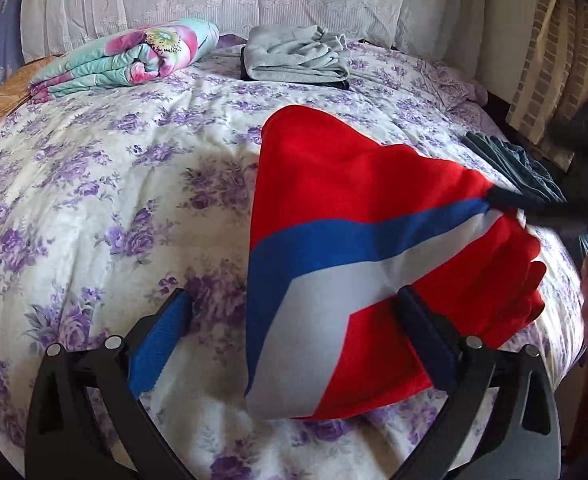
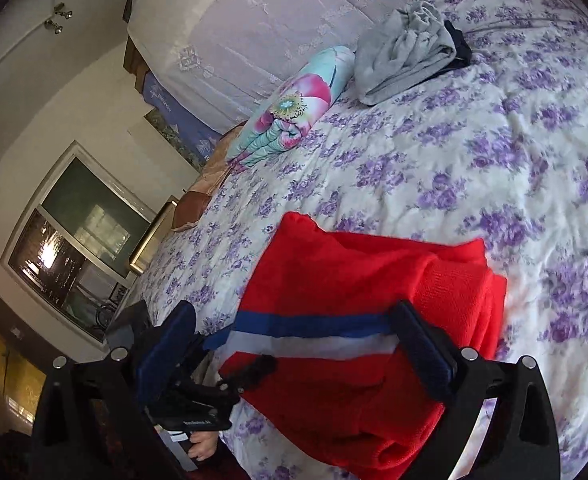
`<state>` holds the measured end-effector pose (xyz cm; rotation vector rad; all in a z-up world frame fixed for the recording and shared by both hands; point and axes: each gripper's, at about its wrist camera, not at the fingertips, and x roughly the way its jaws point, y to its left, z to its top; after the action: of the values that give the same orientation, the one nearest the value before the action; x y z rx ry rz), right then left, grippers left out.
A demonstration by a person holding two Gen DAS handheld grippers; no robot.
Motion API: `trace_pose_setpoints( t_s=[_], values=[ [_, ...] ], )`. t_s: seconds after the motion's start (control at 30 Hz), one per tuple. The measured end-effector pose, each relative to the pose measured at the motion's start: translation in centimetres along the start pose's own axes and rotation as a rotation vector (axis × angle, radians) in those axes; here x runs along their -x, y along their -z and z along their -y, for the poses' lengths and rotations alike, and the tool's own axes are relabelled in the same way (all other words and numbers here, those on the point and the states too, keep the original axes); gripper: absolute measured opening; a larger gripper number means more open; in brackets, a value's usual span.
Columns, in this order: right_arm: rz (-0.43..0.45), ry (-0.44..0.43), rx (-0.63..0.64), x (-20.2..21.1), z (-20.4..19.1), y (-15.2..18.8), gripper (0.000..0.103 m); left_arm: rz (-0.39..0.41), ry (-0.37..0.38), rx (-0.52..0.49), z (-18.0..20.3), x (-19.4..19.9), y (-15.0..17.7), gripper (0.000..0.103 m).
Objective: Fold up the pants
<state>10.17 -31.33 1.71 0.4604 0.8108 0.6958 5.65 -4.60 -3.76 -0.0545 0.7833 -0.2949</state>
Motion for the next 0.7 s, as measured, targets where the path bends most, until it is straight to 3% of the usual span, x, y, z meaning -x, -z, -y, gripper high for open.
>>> trace_pose_setpoints(
  t_s=[0.1, 0.2, 0.37, 0.43, 0.5, 0.7],
  values=[
    [-0.036, 0.061, 0.071, -2.4, -2.2, -2.8, 0.100, 0.002, 0.005, 0.004, -0.1, 0.0, 0.0, 0.099],
    [-0.099, 0.061, 0.081, -5.6, -3.8, -4.1, 0.100, 0.010, -0.004, -0.006, 0.0, 0.1, 0.1, 0.099],
    [-0.213, -0.121, 0.077, -9.8, -7.0, -4.2, 0.100, 0.018, -0.007, -0.013, 0.0, 0.2, 0.2, 0.099],
    [-0.283, -0.085, 0.060, -12.1, -6.9, -4.0, 0.100, 0.018, -0.005, -0.012, 0.0, 0.2, 0.2, 0.099],
    [-0.324, 0.017, 0.047, -14.4, -5.6, -4.1, 0.100, 0.021, -0.010, -0.015, 0.0, 0.2, 0.2, 0.099],
    [-0.304, 0.141, -0.010, -17.1, -1.8, -5.0, 0.100, 0.027, -0.018, -0.022, 0.1, 0.3, 0.3, 0.099]
  ],
)
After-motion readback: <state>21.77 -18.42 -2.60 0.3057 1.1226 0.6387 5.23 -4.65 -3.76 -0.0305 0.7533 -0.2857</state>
